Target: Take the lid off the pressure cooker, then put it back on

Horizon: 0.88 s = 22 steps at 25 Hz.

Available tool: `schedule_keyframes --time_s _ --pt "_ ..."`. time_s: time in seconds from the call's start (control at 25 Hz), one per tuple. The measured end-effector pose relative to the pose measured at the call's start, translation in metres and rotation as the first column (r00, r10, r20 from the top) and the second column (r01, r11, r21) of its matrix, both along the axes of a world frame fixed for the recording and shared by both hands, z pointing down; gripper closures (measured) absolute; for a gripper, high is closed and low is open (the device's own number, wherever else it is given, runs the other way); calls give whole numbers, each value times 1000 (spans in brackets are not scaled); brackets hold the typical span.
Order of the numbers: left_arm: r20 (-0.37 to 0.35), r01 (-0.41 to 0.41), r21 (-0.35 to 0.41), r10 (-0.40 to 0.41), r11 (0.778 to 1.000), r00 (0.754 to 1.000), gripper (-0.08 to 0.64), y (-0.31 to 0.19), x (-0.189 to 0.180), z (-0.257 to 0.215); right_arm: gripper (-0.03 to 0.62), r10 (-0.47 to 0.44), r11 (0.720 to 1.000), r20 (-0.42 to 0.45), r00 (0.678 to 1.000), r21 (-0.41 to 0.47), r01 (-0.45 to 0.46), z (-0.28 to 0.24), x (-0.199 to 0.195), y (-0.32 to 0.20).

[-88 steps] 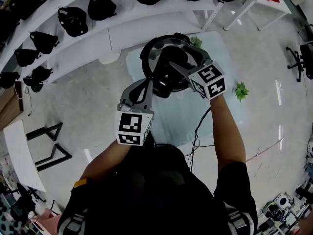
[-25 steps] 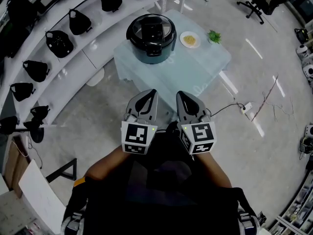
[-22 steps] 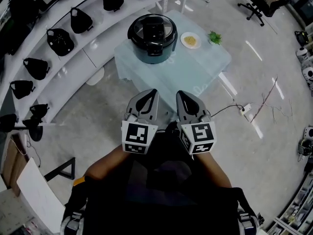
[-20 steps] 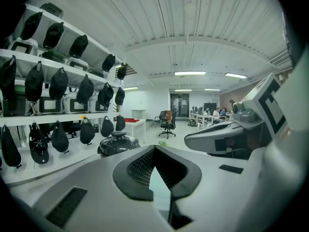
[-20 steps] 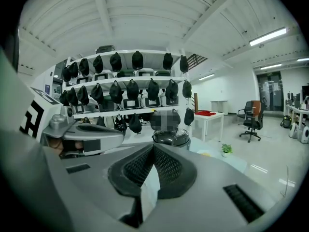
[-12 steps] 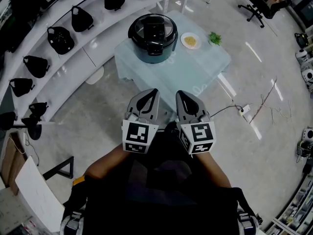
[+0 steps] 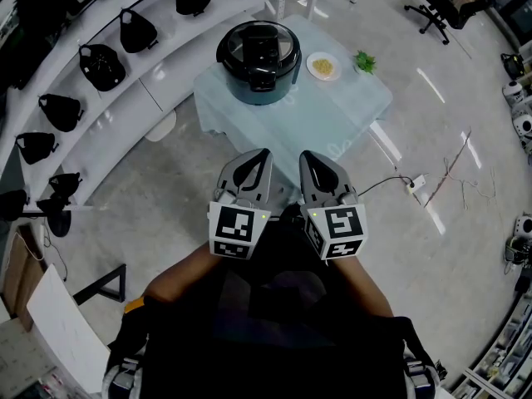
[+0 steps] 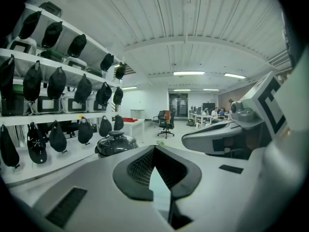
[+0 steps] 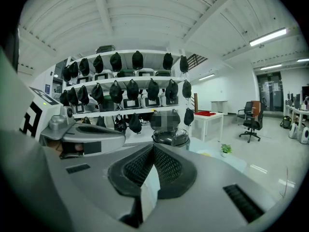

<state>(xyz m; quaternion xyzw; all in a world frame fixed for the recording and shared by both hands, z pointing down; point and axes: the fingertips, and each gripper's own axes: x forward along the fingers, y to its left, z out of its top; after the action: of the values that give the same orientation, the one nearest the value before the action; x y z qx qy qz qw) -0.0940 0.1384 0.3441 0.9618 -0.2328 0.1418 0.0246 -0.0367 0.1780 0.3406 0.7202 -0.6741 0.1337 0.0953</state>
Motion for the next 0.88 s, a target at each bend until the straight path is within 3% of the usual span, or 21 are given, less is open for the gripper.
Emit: schedule_keyframes --time_s 0.88 --pt "-4 1 3 -1 1000 1000 554 -10 -1 0 575 1 1000 -10 1000 -14 -2 5 -2 -7"
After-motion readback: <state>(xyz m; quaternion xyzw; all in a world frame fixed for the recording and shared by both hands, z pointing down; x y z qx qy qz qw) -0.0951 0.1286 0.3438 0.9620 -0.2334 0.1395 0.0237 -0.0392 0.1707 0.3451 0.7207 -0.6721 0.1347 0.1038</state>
